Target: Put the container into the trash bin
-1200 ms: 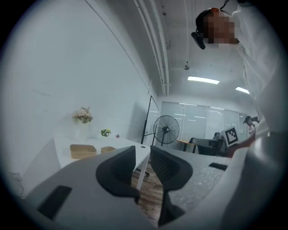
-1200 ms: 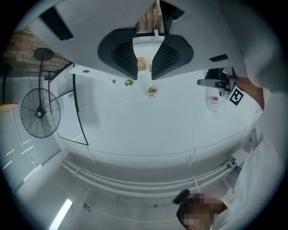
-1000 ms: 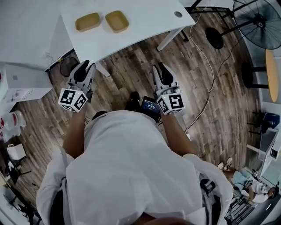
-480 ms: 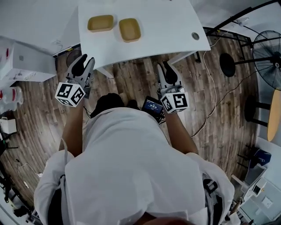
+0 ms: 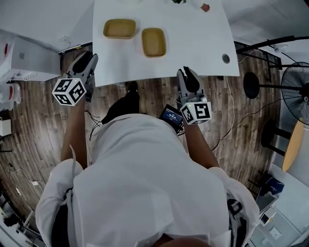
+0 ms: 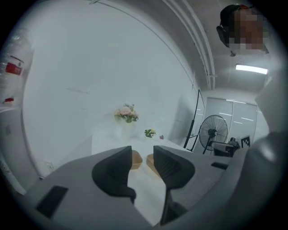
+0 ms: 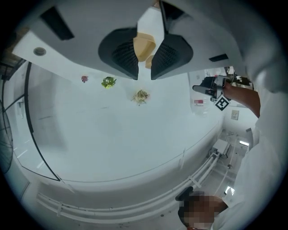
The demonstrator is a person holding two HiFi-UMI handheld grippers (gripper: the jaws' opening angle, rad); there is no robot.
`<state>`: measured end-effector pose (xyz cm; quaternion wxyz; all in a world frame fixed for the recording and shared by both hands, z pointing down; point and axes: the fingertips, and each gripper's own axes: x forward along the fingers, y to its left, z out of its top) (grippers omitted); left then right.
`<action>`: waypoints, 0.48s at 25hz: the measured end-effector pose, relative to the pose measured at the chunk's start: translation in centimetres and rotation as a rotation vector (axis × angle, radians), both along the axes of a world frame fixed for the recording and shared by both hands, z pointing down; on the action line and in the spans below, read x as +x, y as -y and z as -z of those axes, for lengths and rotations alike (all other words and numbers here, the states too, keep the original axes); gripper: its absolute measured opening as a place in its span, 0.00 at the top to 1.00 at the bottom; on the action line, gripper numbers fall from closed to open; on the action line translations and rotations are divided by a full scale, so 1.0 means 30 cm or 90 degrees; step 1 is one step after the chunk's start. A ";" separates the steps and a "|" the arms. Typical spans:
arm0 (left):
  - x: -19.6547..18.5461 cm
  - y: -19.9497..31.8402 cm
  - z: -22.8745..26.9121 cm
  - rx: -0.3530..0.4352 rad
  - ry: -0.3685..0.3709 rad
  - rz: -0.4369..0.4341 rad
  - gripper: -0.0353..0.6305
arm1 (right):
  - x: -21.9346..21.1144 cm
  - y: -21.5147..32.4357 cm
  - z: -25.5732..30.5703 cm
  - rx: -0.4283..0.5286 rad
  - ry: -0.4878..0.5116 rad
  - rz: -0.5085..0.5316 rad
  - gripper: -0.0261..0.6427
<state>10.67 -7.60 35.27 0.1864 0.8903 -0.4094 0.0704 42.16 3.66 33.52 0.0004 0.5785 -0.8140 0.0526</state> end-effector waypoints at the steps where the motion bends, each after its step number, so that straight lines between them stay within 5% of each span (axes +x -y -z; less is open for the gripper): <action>1: -0.011 0.043 -0.013 -0.013 -0.001 0.002 0.73 | -0.004 0.039 -0.002 -0.005 -0.003 0.003 0.80; 12: -0.042 0.490 -0.226 -0.167 0.038 -0.056 0.73 | -0.048 0.440 -0.055 -0.055 -0.015 -0.010 0.80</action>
